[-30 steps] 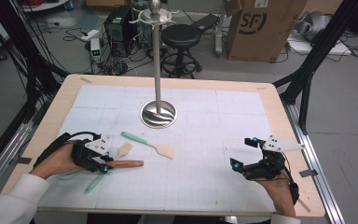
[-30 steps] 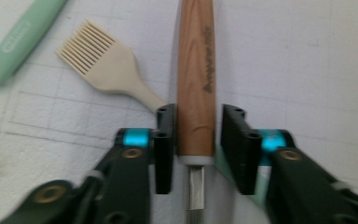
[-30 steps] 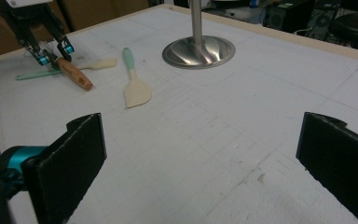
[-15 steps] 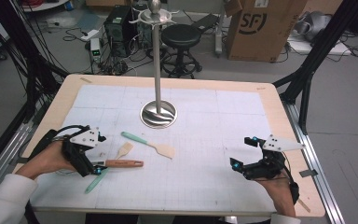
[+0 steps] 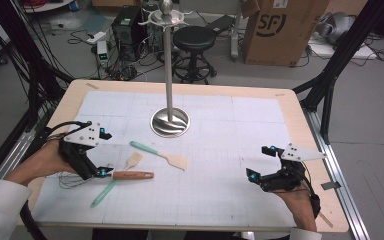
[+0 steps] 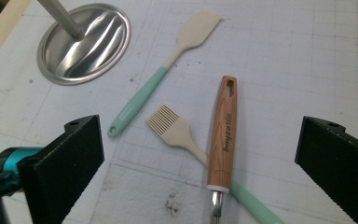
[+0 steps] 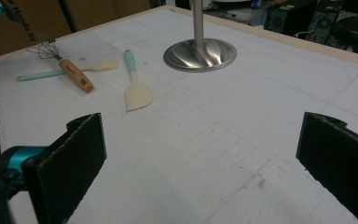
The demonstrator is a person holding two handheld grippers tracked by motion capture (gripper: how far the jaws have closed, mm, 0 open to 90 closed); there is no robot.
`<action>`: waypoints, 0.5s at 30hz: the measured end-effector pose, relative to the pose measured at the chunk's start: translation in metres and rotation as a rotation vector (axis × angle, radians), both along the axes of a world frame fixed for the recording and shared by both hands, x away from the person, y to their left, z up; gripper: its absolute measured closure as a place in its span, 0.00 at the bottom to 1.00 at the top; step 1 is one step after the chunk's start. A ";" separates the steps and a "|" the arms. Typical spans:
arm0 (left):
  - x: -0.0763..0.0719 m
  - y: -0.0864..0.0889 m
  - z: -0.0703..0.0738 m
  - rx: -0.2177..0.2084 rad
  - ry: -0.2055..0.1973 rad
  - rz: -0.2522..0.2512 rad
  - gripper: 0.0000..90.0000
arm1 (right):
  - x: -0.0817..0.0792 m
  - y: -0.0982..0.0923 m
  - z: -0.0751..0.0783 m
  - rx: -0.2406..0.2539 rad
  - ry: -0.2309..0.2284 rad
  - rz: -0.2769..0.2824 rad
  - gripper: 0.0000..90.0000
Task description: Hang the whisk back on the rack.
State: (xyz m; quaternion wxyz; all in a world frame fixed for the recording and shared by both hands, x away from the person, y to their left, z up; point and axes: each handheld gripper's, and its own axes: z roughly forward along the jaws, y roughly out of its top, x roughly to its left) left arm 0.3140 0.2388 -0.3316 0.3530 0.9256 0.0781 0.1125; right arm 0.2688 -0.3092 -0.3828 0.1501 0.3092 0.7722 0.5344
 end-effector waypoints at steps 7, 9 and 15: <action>0.005 -0.015 0.003 0.039 0.013 -0.039 0.02 | 0.003 0.003 0.001 -0.009 0.000 0.005 0.00; 0.007 -0.018 0.001 0.054 0.023 -0.047 0.02 | 0.003 0.004 0.001 -0.011 0.000 0.004 0.00; 0.012 -0.029 -0.011 0.100 0.058 -0.077 0.02 | 0.003 0.005 0.000 -0.016 0.001 0.010 0.00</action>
